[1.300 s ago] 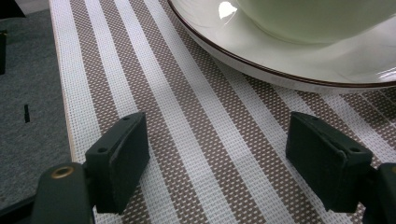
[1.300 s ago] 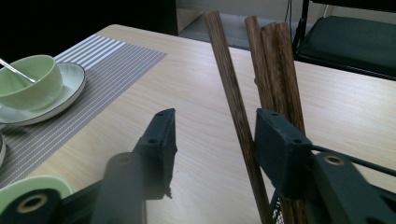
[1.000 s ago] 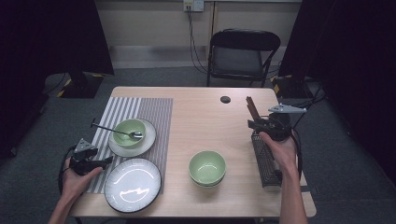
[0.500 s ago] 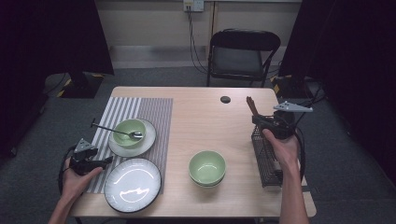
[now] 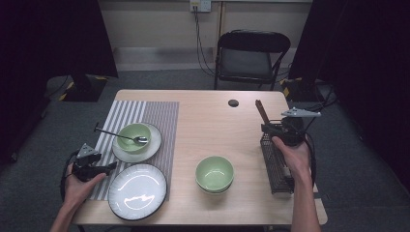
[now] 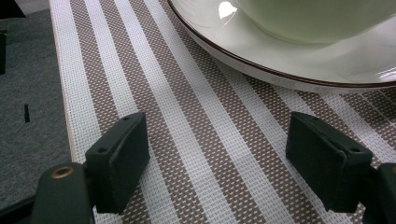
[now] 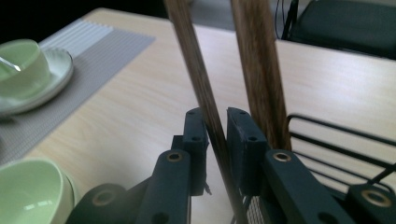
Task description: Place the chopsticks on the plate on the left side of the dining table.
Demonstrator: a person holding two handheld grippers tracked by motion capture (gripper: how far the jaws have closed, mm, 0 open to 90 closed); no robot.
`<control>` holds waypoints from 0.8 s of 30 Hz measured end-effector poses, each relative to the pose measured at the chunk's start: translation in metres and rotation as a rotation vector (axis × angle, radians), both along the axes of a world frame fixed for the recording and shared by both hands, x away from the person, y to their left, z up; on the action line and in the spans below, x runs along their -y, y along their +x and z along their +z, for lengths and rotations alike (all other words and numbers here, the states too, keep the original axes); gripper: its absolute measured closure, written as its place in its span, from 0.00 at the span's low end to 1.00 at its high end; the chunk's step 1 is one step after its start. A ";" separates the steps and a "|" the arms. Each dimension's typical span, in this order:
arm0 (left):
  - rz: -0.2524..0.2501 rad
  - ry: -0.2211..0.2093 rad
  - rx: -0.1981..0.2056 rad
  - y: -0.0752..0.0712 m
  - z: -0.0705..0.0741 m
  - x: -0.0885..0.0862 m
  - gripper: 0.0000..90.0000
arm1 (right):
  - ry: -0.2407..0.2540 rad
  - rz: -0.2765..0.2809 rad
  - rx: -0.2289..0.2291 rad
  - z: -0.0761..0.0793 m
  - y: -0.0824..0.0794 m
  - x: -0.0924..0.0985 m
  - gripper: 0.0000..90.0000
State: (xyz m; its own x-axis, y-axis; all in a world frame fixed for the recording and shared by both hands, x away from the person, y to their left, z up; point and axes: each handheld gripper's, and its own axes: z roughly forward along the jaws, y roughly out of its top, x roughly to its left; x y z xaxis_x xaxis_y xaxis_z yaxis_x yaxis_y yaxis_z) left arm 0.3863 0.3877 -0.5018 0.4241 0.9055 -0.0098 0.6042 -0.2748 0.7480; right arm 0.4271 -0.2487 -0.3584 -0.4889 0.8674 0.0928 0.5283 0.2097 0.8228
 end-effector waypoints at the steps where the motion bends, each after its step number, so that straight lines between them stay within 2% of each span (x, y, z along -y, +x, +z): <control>1: 0.000 0.000 0.000 0.000 0.000 0.000 0.23 | -0.016 -0.002 0.000 -0.001 0.000 -0.002 0.87; 4: 0.000 0.000 0.000 0.000 0.000 0.000 0.23 | -0.036 -0.009 0.020 -0.001 -0.001 -0.003 0.89; 10: 0.000 0.000 0.000 0.000 0.000 0.000 0.23 | -0.020 -0.023 0.080 0.006 -0.006 0.001 0.93; 17: 0.000 0.001 0.000 0.000 0.000 0.000 0.23 | 0.037 -0.034 0.125 0.010 -0.010 0.012 0.95; 24: -0.001 0.001 0.000 0.000 0.000 0.000 0.23 | 0.069 -0.035 0.171 0.012 -0.011 0.015 0.95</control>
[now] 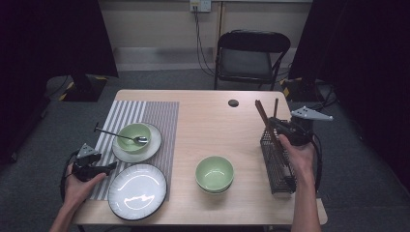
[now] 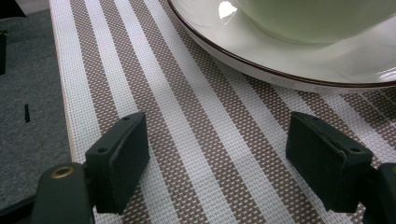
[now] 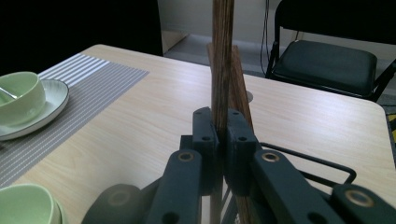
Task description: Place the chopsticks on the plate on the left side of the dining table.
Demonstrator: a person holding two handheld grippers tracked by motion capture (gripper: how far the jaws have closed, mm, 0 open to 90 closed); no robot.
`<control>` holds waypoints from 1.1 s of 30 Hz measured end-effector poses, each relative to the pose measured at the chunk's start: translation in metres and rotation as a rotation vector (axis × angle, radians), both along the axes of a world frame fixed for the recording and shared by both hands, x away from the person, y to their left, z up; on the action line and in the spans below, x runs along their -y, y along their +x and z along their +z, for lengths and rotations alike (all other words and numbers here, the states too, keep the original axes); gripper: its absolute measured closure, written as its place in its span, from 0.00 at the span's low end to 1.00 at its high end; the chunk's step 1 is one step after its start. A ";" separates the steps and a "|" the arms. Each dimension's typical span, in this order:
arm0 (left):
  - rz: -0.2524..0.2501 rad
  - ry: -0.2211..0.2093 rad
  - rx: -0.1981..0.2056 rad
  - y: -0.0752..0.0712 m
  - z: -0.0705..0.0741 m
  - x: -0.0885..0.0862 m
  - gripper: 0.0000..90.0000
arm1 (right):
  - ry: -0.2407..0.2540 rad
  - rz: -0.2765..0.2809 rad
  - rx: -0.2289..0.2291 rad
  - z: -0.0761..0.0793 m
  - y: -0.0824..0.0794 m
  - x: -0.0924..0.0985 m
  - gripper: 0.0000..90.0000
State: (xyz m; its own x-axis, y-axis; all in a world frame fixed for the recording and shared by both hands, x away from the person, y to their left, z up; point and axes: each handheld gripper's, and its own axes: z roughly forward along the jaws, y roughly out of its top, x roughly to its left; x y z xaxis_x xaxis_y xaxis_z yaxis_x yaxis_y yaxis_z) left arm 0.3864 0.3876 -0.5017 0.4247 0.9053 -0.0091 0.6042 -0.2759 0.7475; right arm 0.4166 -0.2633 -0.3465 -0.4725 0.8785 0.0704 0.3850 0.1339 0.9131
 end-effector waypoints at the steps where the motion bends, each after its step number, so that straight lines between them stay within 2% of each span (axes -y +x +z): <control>1: -0.005 -0.001 -0.002 0.000 0.000 0.000 0.23 | 0.003 0.002 0.007 0.000 0.000 0.000 0.95; 8: -0.014 0.004 -0.006 0.000 0.000 0.001 0.19 | 0.026 0.017 0.046 0.004 0.001 0.003 0.95; 16: -0.013 0.000 -0.012 0.001 0.000 0.002 0.19 | 0.046 0.028 0.099 0.013 0.001 0.002 0.95; 19: -0.012 0.016 -0.012 0.001 0.001 0.001 0.20 | 0.044 0.028 0.112 0.018 -0.001 0.002 0.95; 24: 0.012 -0.006 -0.025 -0.001 0.004 0.000 0.24 | 0.045 0.028 0.134 0.027 -0.002 0.001 0.95; 26: 0.019 -0.030 -0.019 -0.003 0.006 -0.002 0.24 | 0.043 0.029 0.140 0.031 -0.002 0.000 0.95; 28: 0.026 -0.033 -0.010 -0.005 0.009 -0.003 0.24 | 0.034 0.031 0.147 0.034 -0.002 -0.001 0.95; 30: 0.014 -0.045 -0.018 -0.007 0.013 -0.004 0.23 | 0.029 0.022 0.154 0.036 -0.002 -0.004 0.95; 33: -0.005 -0.063 0.001 -0.011 0.020 -0.001 0.23 | 0.021 0.021 0.164 0.038 -0.003 -0.006 0.95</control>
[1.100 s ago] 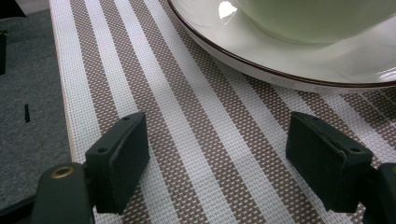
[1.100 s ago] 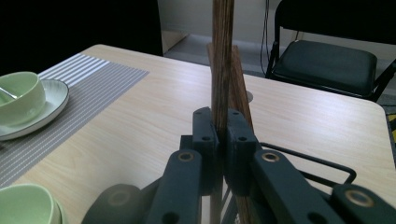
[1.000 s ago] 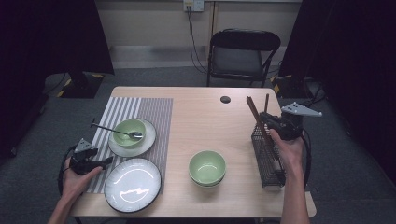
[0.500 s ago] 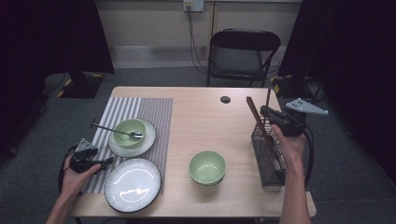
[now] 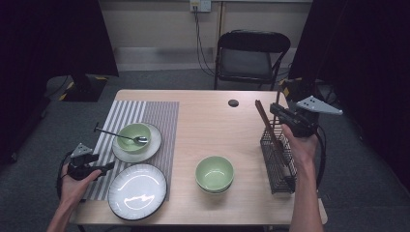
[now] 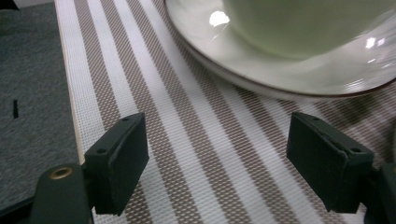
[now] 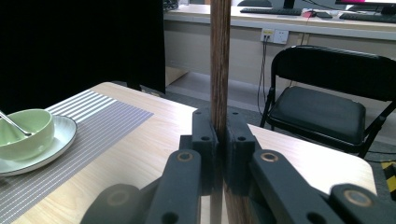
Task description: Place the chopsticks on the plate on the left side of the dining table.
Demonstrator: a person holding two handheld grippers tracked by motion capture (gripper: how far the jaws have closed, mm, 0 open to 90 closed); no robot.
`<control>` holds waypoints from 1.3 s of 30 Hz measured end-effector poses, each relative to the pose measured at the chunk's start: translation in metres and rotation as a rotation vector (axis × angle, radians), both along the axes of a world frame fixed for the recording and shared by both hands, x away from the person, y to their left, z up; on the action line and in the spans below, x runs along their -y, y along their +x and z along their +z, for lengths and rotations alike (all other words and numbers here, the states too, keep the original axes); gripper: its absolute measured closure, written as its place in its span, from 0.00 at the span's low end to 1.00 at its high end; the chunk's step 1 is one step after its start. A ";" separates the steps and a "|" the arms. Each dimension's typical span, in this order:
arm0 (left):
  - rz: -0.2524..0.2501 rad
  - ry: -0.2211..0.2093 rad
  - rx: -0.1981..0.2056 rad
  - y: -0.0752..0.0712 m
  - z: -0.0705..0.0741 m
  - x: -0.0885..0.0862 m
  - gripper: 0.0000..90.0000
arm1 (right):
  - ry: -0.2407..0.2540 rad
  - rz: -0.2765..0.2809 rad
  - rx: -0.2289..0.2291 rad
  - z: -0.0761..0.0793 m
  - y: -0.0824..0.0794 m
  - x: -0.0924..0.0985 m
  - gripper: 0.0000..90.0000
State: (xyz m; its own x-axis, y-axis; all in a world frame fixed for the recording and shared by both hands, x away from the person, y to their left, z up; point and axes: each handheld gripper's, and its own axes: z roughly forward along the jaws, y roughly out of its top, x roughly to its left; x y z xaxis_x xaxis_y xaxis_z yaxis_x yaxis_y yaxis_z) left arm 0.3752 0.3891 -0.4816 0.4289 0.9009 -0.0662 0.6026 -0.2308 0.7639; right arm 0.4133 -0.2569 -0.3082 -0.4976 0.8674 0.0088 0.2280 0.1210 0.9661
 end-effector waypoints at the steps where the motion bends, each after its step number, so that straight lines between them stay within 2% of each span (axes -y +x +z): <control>1: -0.011 -0.007 0.005 -0.001 0.003 0.001 0.23 | 0.000 -0.002 0.001 0.001 0.000 0.000 0.95; 4: -0.039 -0.036 0.023 -0.005 0.013 0.006 0.23 | 0.001 0.001 0.014 0.007 -0.002 -0.001 0.95; 7: -0.071 -0.050 0.032 -0.009 0.018 0.013 0.25 | -0.020 0.004 0.032 0.015 -0.007 -0.006 0.95; 9: -0.086 -0.042 0.047 -0.013 0.021 0.016 0.25 | -0.030 0.009 0.049 0.020 -0.009 -0.010 0.95; 11: -0.097 -0.052 0.059 -0.016 0.024 0.018 0.26 | -0.033 0.013 0.057 0.024 -0.010 -0.012 0.95; 19: -0.139 -0.043 0.098 -0.028 0.038 0.026 0.28 | -0.046 0.035 0.075 0.030 -0.009 -0.025 0.95; 21: -0.157 -0.091 0.093 -0.029 0.040 0.026 0.28 | -0.023 0.044 0.091 0.032 -0.010 -0.027 0.95; 23: -0.143 -0.020 0.117 -0.032 0.043 0.029 0.28 | -0.027 0.057 0.100 0.034 -0.011 -0.031 0.95; 27: -0.176 -0.040 0.113 -0.035 0.044 0.034 0.28 | -0.033 0.072 0.079 0.031 -0.008 -0.039 0.95; 31: -0.201 -0.032 0.119 -0.041 0.046 0.039 0.28 | -0.010 0.089 0.058 0.026 -0.004 -0.045 0.95; 37: -0.227 -0.044 0.127 -0.053 0.047 0.047 0.28 | 0.015 0.126 0.036 0.017 0.000 -0.060 0.95; 39: -0.238 -0.029 0.127 -0.055 0.047 0.052 0.27 | 0.014 0.139 0.032 0.015 0.002 -0.067 0.95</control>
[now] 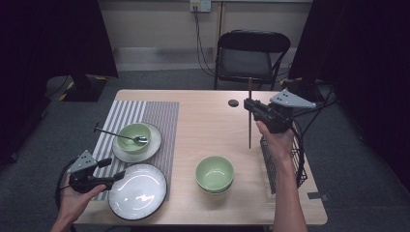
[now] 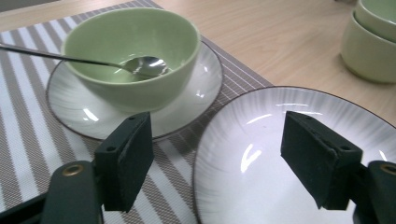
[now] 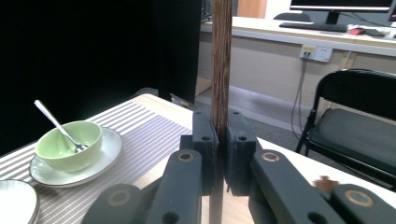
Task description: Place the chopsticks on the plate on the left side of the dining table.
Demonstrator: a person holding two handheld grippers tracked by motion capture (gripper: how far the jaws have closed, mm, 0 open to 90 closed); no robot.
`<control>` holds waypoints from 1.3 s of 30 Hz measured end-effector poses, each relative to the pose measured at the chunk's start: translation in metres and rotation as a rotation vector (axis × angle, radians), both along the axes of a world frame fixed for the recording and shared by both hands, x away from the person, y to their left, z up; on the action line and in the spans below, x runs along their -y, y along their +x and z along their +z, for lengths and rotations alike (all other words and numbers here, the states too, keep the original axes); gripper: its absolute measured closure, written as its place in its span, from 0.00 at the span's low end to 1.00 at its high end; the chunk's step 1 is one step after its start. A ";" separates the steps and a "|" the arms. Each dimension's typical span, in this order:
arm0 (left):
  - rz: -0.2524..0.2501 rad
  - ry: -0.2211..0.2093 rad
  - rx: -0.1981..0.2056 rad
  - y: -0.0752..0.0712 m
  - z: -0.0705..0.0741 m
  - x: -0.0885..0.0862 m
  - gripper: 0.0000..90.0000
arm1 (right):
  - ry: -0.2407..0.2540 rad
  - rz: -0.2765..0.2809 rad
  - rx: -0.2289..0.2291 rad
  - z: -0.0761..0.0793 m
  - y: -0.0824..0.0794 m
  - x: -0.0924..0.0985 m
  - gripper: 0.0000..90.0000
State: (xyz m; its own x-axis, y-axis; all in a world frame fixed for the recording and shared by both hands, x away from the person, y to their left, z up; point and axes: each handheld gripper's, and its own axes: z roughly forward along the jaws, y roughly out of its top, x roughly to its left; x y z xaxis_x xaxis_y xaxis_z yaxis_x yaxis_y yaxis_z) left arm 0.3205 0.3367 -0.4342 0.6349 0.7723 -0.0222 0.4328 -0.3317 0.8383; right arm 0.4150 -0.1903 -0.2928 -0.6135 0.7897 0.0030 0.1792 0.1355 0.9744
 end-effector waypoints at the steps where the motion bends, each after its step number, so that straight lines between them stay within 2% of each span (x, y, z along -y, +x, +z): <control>1: -0.002 0.000 -0.003 0.000 0.000 0.003 0.25 | 0.000 0.007 -0.003 -0.001 0.001 -0.004 0.95; 3: -0.009 -0.016 -0.006 0.001 0.000 0.008 0.25 | 0.000 0.020 -0.008 -0.001 0.002 -0.012 0.95; 6: -0.025 -0.006 0.000 0.007 0.000 0.012 0.24 | -0.002 0.045 -0.013 -0.001 0.004 -0.023 0.95; 8: -0.035 -0.029 -0.012 0.013 0.000 0.014 0.24 | 0.017 0.060 -0.019 -0.002 0.005 -0.031 0.95; 9: -0.029 -0.022 -0.011 0.015 0.000 0.016 0.24 | 0.025 0.065 -0.020 -0.002 0.006 -0.034 0.95; 10: -0.025 -0.011 0.005 0.017 0.000 0.017 0.24 | 0.025 0.073 -0.023 -0.002 0.007 -0.038 0.95; 12: -0.031 -0.031 0.011 0.020 0.001 0.020 0.24 | 0.025 0.088 -0.029 -0.003 0.008 -0.045 0.95; 14: -0.035 -0.017 0.031 0.021 0.004 0.026 0.26 | 0.026 0.099 -0.034 -0.003 0.010 -0.051 0.95; 16: -0.061 -0.038 0.037 0.024 0.008 0.031 0.26 | 0.028 0.113 -0.037 -0.002 0.010 -0.056 0.95; 18: -0.080 -0.033 0.052 0.026 0.011 0.038 0.26 | 0.028 0.127 -0.038 -0.002 0.010 -0.062 0.95; 25: -0.131 -0.067 0.056 0.038 0.022 0.062 0.29 | 0.013 0.149 -0.056 -0.002 0.010 -0.081 0.95; 31: -0.174 -0.105 0.081 0.046 0.034 0.080 0.29 | 0.036 0.188 -0.052 -0.001 0.009 -0.090 0.95; 33: -0.181 -0.099 0.083 0.049 0.037 0.086 0.31 | 0.043 0.203 -0.051 0.000 0.008 -0.093 0.95; 39: -0.221 -0.147 0.077 0.058 0.042 0.103 0.34 | 0.064 0.232 -0.065 0.002 0.006 -0.105 0.95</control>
